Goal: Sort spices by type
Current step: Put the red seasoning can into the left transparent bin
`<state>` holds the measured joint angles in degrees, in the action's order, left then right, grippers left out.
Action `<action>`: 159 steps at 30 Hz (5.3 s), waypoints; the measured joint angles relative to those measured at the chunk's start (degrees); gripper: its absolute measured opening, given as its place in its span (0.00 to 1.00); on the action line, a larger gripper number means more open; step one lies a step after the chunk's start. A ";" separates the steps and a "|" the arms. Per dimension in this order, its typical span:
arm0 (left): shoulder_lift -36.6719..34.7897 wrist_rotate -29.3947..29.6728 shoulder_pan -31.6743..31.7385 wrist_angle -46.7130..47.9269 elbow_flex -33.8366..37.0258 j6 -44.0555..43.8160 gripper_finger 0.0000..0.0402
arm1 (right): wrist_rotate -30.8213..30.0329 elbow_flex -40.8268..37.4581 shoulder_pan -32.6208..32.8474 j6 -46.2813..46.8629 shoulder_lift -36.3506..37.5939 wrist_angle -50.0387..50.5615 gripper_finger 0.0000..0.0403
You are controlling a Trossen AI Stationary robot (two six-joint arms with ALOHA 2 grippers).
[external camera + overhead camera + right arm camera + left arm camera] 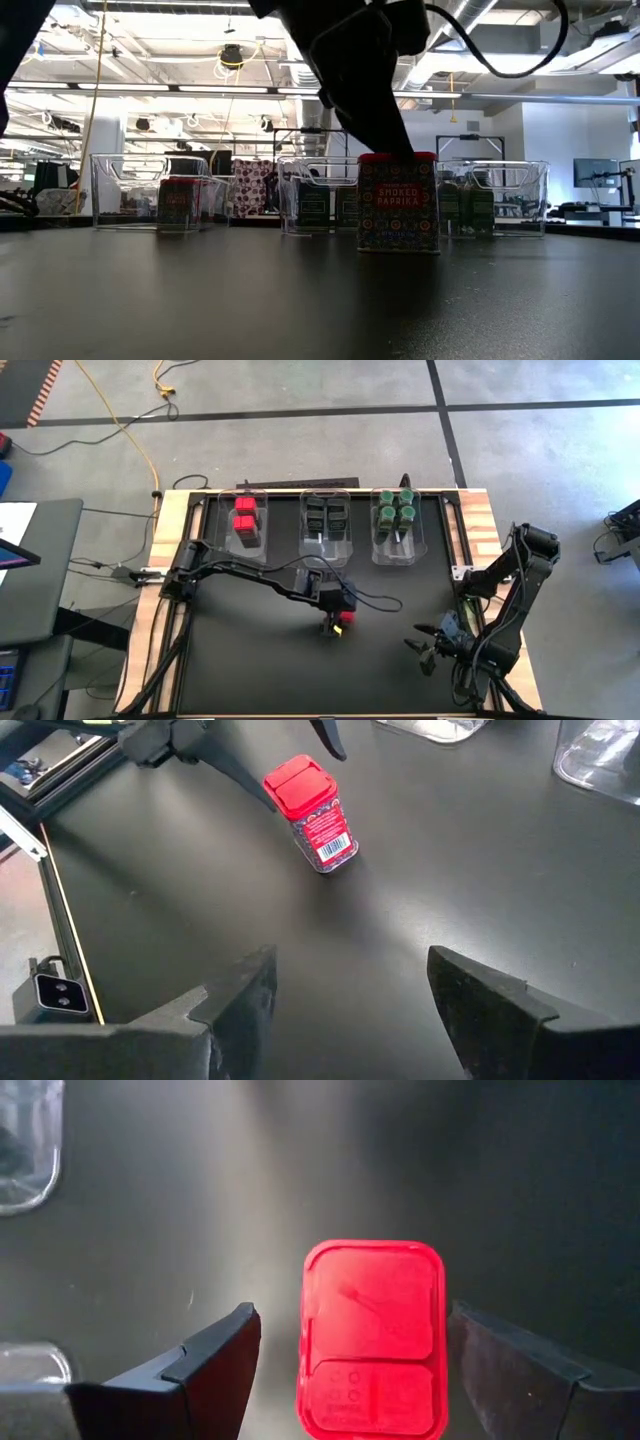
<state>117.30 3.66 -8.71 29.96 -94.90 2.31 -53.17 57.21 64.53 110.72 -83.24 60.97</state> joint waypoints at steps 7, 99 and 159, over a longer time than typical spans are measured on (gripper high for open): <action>-0.02 -0.17 0.15 -0.42 0.66 0.05 0.76 | -0.01 0.00 0.00 -0.15 0.00 0.09 0.71; -68.61 -12.88 49.55 16.99 51.88 36.28 0.54 | 0.35 0.00 -27.05 -1.90 0.02 -5.48 0.71; -60.26 -21.16 59.82 2.74 61.73 38.90 0.59 | 0.82 0.00 -28.59 -12.39 0.02 -13.51 0.71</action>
<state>57.04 -17.50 51.11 32.71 -33.17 41.21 -52.35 57.21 35.94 98.32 -83.22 47.46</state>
